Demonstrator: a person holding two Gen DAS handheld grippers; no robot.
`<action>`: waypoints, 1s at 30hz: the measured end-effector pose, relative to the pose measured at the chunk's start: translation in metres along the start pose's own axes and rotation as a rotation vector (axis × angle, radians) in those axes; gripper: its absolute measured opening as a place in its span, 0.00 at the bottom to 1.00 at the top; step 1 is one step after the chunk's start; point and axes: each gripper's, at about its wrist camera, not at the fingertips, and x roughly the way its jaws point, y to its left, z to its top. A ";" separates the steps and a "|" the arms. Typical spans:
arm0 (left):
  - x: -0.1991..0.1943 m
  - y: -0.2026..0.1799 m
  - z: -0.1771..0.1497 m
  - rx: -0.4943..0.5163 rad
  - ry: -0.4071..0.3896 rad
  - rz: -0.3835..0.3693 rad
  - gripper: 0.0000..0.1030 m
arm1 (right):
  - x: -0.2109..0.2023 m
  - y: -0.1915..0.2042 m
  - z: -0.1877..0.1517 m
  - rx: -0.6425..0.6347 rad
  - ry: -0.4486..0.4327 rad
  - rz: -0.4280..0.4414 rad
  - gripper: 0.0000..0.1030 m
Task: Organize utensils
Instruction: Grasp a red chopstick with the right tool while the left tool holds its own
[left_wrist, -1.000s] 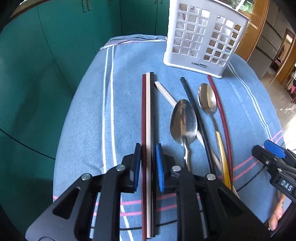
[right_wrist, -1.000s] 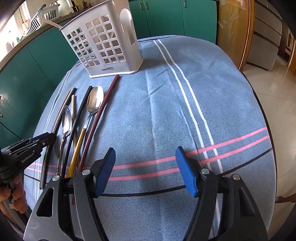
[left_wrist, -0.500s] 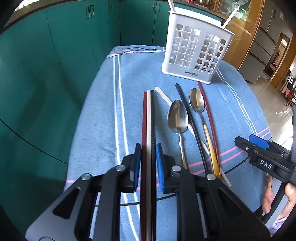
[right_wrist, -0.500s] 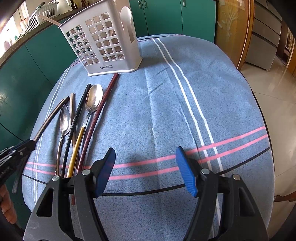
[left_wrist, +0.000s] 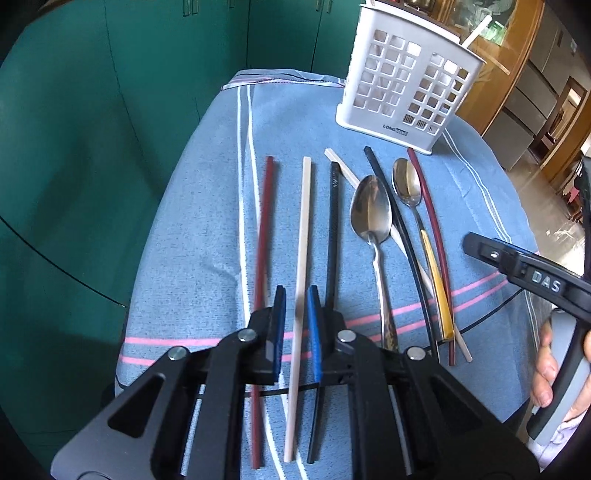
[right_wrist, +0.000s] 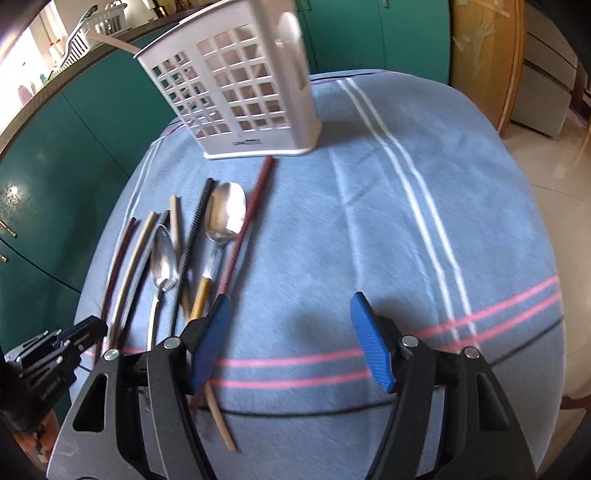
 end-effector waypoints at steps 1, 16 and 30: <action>0.000 0.001 0.000 -0.004 0.000 0.000 0.11 | 0.004 0.004 0.002 -0.007 0.007 0.005 0.64; 0.011 0.021 0.016 -0.075 0.007 0.002 0.20 | 0.020 0.020 0.009 -0.123 0.076 -0.148 0.06; 0.050 0.022 0.084 0.031 0.098 0.059 0.24 | 0.019 0.006 0.035 -0.152 0.097 -0.170 0.29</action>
